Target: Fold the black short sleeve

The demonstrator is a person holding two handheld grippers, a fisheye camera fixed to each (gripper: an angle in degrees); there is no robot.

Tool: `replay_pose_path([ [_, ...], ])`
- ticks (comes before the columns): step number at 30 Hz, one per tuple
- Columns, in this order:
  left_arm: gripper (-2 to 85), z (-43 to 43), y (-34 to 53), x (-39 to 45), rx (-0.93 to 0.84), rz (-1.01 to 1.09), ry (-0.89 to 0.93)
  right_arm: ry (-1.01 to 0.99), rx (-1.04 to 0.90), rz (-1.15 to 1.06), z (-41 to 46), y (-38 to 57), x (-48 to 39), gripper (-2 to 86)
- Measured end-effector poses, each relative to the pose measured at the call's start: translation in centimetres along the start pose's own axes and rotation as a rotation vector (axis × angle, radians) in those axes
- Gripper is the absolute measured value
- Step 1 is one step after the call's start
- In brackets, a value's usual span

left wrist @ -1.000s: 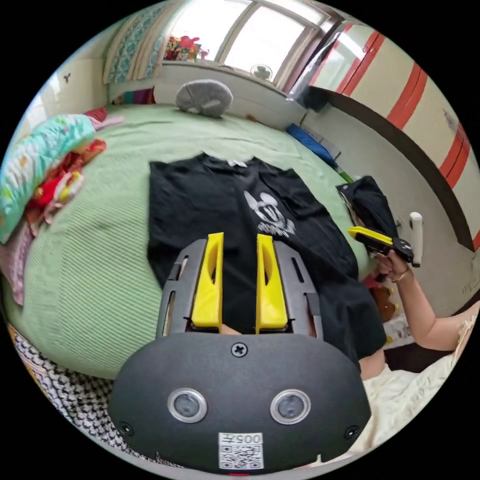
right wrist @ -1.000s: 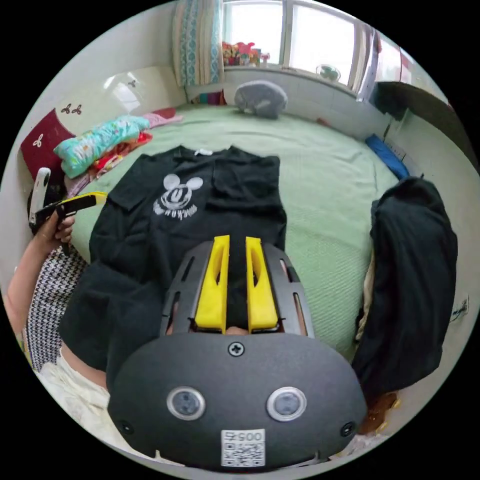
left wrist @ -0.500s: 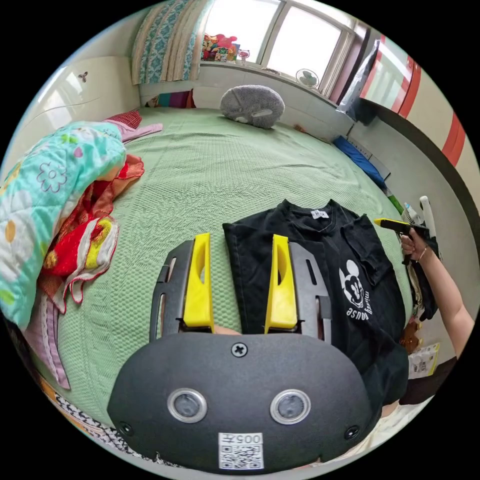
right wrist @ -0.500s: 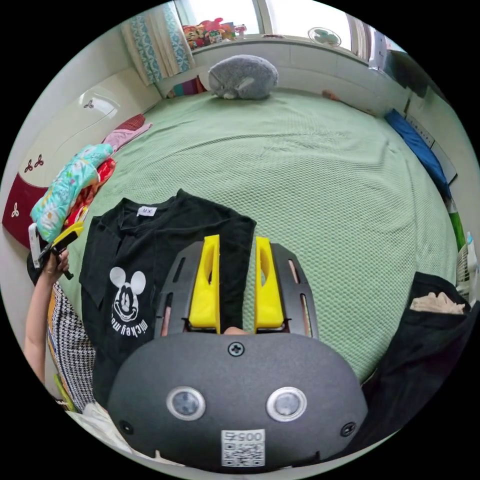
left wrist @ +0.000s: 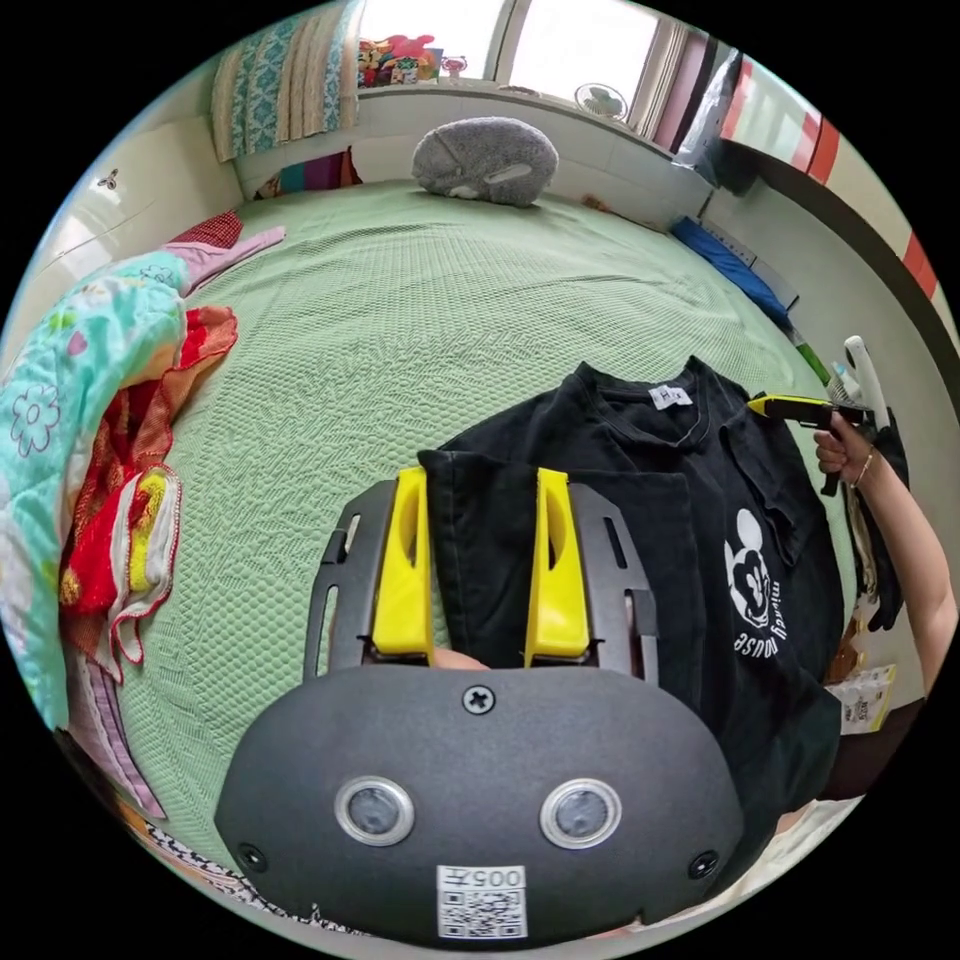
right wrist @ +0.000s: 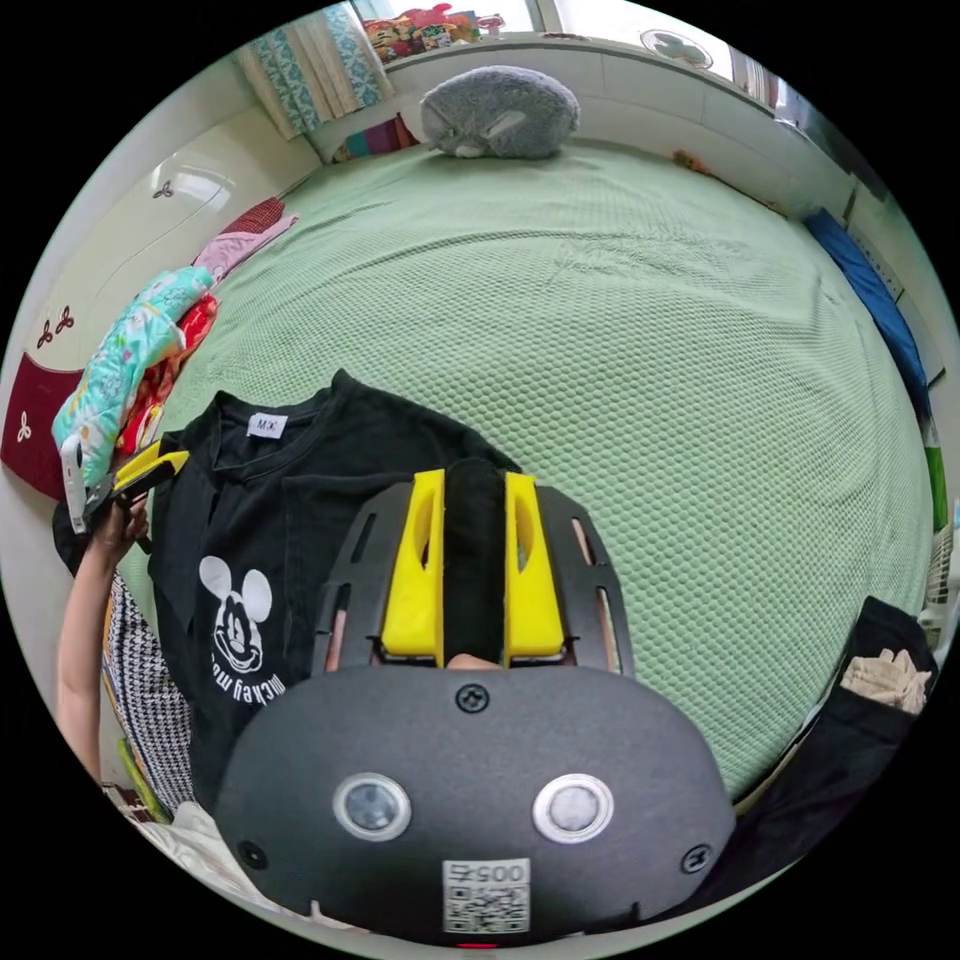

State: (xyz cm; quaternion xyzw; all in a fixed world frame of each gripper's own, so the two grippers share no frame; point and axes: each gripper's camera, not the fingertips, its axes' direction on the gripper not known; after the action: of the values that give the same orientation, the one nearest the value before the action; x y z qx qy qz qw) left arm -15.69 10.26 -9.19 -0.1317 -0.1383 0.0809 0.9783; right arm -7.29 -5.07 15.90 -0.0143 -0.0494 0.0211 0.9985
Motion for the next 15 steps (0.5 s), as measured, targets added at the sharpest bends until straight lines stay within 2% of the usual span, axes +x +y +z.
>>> replay_pose_path([
  [6,6.2,0.9,-1.4,1.9,-0.026,0.030,0.029,-0.010,0.003,0.003,-0.2,-1.1,-0.6,1.0],
  [13,4.4,-1.4,-2.9,5.3,0.037,0.058,-0.087,0.240,0.075,-0.060,-4.9,-1.6,-3.3,-1.1],
  [15,4.4,-2.4,-3.7,6.2,0.049,0.090,-0.108,0.257,0.092,-0.055,-6.8,-2.0,-3.3,-1.2],
])
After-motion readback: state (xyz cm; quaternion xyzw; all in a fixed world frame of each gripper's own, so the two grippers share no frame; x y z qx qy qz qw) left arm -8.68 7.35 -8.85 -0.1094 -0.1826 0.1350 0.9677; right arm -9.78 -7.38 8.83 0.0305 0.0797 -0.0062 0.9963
